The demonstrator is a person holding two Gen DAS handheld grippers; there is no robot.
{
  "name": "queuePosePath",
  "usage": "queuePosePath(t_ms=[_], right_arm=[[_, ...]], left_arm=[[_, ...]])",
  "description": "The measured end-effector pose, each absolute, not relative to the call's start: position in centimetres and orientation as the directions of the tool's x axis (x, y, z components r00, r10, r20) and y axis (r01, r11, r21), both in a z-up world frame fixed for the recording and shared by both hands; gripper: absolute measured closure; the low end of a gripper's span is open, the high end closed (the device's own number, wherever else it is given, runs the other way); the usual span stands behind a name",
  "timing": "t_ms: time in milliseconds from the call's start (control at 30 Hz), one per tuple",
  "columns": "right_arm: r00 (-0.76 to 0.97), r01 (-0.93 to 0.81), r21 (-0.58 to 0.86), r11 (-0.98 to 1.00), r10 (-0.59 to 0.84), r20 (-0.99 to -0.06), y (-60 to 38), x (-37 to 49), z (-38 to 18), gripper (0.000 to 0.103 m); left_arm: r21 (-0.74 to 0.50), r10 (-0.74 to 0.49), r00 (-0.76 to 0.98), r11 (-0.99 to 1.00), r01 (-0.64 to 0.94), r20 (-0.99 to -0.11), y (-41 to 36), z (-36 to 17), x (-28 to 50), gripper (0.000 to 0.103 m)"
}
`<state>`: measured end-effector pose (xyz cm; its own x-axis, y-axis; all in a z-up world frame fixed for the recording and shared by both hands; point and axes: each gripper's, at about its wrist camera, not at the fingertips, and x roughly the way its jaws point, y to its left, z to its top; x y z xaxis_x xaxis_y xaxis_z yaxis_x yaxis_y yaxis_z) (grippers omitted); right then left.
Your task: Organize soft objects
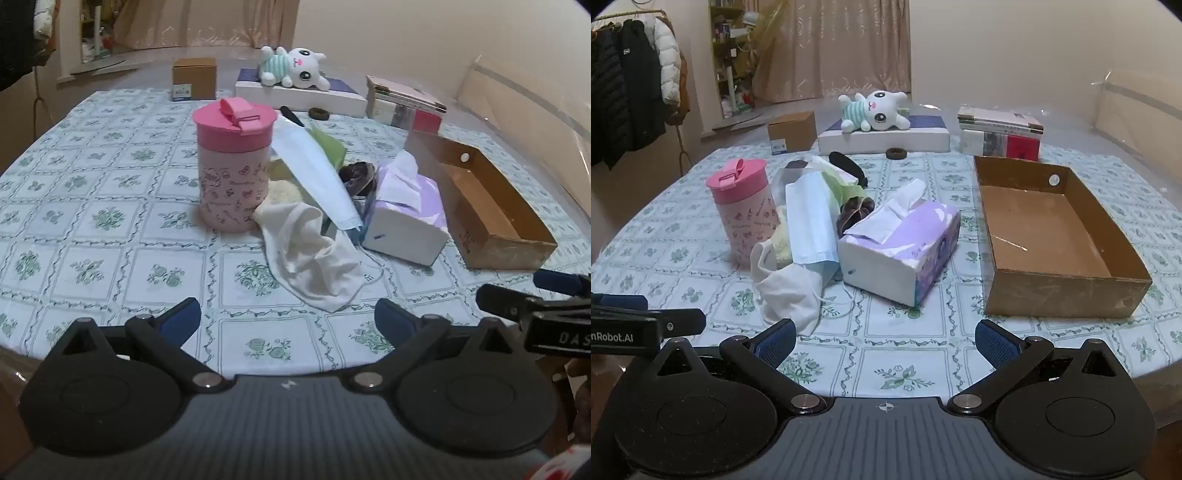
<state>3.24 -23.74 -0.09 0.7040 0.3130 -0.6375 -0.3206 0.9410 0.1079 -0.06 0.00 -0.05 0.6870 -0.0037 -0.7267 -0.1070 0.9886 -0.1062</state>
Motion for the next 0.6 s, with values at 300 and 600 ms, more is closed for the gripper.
queuePosePath(t_ms=[300, 600], right_arm=[[0.694, -0.313, 0.133, 0.940, 0.322, -0.645, -22.6, 3.1, -0.5, 0.001], [0.698, -0.321, 0.121, 0.939, 0.321, -0.640, -22.1, 2.6, -0.2, 0.001]], left_arm=[[-0.125, -0.008, 0.706, 0.985, -0.115, -0.709, 1.3, -0.4, -0.8, 0.008], [-0.130, -0.006, 0.708, 0.984, -0.121, -0.706, 1.9, -0.2, -0.9, 0.008]])
